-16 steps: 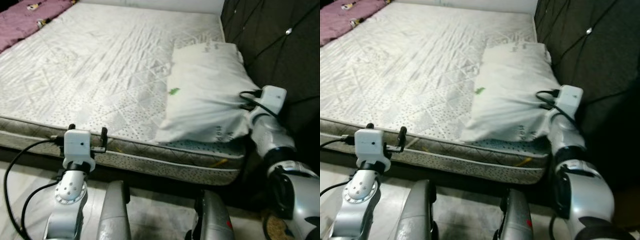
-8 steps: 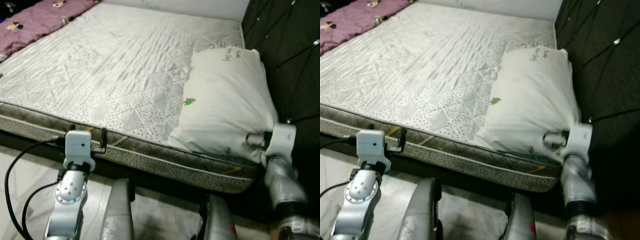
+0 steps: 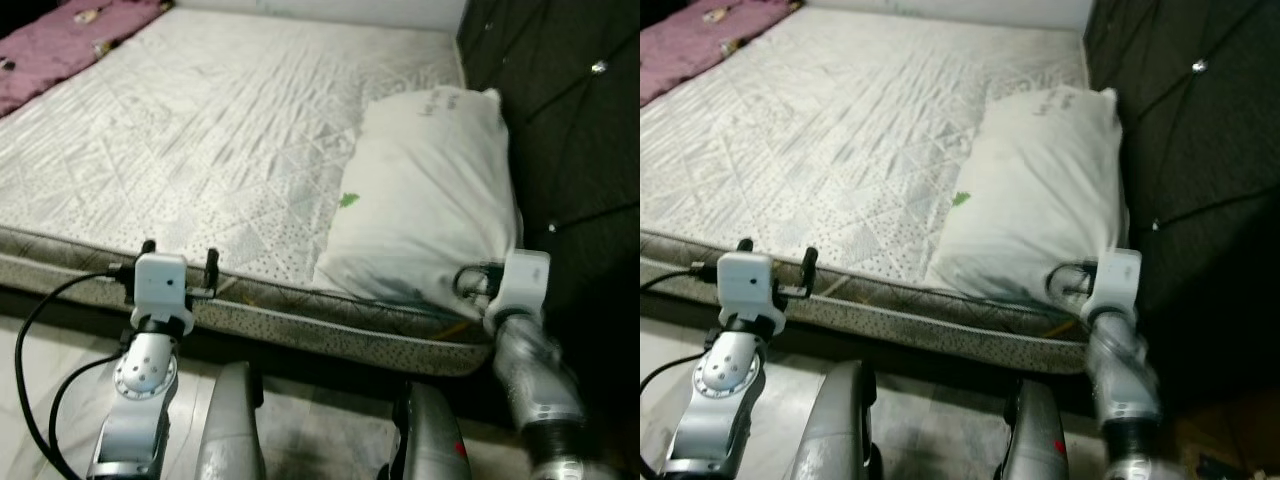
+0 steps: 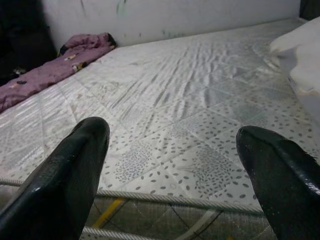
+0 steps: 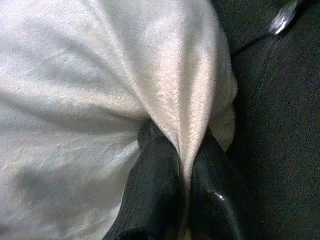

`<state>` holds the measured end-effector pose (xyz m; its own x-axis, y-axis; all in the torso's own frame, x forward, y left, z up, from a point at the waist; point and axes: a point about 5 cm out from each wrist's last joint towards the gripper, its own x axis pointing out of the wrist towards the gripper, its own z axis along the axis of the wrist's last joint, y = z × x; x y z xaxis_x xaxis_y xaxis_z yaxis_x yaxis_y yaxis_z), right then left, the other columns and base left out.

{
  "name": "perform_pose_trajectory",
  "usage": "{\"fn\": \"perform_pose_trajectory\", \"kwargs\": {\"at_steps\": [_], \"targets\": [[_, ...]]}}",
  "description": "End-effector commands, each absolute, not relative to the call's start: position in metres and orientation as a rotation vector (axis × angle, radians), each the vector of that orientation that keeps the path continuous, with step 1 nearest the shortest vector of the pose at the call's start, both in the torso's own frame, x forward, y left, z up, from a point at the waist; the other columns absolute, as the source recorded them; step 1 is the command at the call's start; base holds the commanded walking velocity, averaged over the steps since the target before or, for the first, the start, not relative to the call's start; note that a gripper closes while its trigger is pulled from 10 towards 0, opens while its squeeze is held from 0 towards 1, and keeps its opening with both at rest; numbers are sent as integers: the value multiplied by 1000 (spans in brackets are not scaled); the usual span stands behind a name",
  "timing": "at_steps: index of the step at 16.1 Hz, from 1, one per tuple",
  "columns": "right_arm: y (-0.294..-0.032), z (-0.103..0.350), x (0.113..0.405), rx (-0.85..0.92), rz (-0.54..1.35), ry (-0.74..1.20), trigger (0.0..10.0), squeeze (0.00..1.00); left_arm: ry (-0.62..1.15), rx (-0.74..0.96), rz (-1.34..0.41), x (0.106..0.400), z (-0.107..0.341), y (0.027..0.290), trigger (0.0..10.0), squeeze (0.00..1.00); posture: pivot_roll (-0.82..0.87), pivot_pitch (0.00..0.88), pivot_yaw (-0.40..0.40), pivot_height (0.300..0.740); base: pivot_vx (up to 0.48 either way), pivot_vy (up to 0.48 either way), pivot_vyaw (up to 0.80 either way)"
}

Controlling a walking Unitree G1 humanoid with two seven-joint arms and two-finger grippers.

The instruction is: Clean up the room

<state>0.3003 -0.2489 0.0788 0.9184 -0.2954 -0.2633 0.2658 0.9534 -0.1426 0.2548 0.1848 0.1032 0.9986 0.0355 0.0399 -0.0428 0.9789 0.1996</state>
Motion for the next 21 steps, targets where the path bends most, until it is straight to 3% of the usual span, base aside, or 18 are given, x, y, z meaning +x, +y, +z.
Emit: {"fn": "perform_pose_trajectory", "kwargs": {"at_steps": [1,7,21], "targets": [[-262,85,306,-96,-320,273,0,0,-34,213,52,254,103,190,10000,0,64,0,16,562,0,0,0],[-304,157,350,-151,-374,181,0,0,-40,219,50,260,103,190,10000,0,48,0,34,562,0,0,0],[-304,158,354,-166,-354,187,0,0,-41,220,49,261,104,191,10000,0,46,0,33,562,0,0,0]]}}
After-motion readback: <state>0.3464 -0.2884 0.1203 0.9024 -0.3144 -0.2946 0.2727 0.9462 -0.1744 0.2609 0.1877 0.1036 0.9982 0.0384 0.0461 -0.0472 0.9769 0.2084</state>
